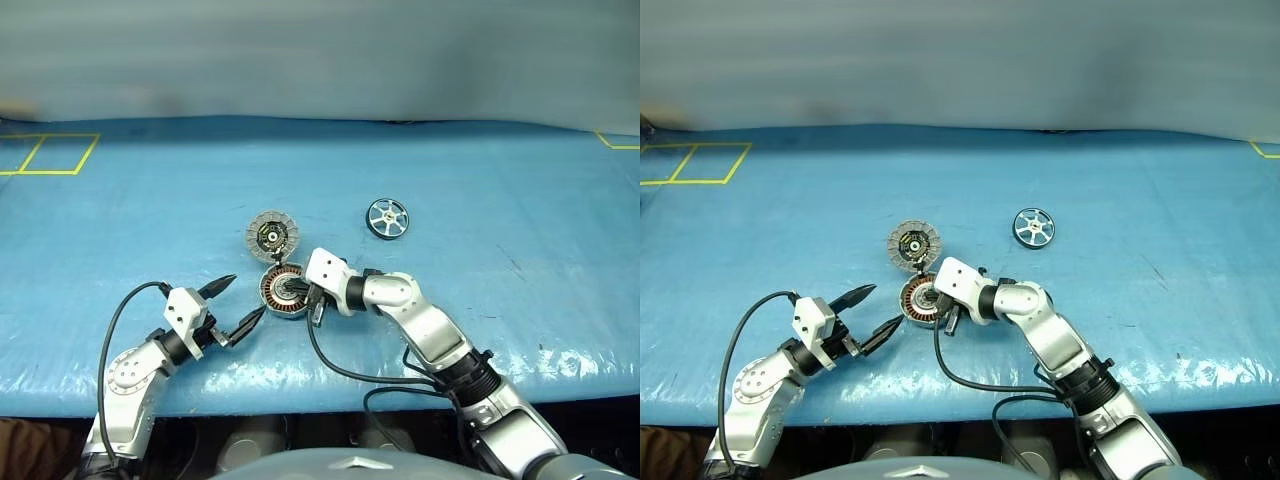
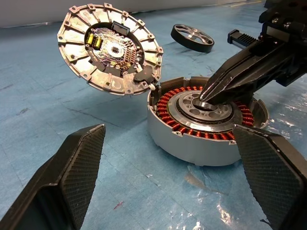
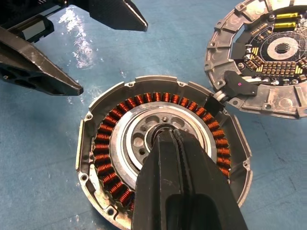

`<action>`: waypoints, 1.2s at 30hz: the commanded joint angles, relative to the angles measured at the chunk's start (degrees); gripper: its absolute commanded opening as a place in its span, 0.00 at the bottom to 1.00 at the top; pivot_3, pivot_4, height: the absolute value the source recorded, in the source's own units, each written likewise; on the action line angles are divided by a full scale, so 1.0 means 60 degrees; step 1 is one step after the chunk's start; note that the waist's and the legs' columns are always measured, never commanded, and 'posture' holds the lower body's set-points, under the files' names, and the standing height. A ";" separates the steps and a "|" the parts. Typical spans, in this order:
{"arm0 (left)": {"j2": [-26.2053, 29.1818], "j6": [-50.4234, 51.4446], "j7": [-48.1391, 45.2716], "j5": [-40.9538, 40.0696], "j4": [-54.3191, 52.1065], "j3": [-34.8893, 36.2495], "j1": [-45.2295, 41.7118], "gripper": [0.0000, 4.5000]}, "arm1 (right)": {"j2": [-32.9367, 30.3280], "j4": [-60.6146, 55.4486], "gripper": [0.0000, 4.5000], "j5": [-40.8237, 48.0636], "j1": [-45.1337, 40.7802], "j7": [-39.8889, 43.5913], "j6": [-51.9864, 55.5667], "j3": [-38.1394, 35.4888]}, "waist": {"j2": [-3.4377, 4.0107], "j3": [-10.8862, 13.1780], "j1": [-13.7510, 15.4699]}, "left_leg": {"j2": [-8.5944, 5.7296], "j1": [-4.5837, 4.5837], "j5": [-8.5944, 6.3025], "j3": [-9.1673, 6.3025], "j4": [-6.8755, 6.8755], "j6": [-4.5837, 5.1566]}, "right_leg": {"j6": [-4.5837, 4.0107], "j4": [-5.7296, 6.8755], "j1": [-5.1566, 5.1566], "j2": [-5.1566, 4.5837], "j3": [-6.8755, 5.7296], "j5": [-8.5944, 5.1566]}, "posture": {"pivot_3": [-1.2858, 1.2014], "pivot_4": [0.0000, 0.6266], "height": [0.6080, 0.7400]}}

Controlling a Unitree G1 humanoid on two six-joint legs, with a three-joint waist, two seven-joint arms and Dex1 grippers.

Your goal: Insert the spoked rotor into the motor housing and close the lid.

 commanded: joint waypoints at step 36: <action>-0.0035 -0.0107 0.0051 0.0064 -0.0002 0.0045 0.0025 1.00 | 0.0051 0.0253 0.00 -0.0109 0.0109 0.0276 -0.0008 0.0375 | -0.0004 -0.0001 0.0000 | 0.0000 0.0008 -0.0011 0.0001 -0.0017 -0.0004 | -0.0042 -0.0004 0.0001 0.0001 -0.0001 0.0016 | 0.52 0.24 1.00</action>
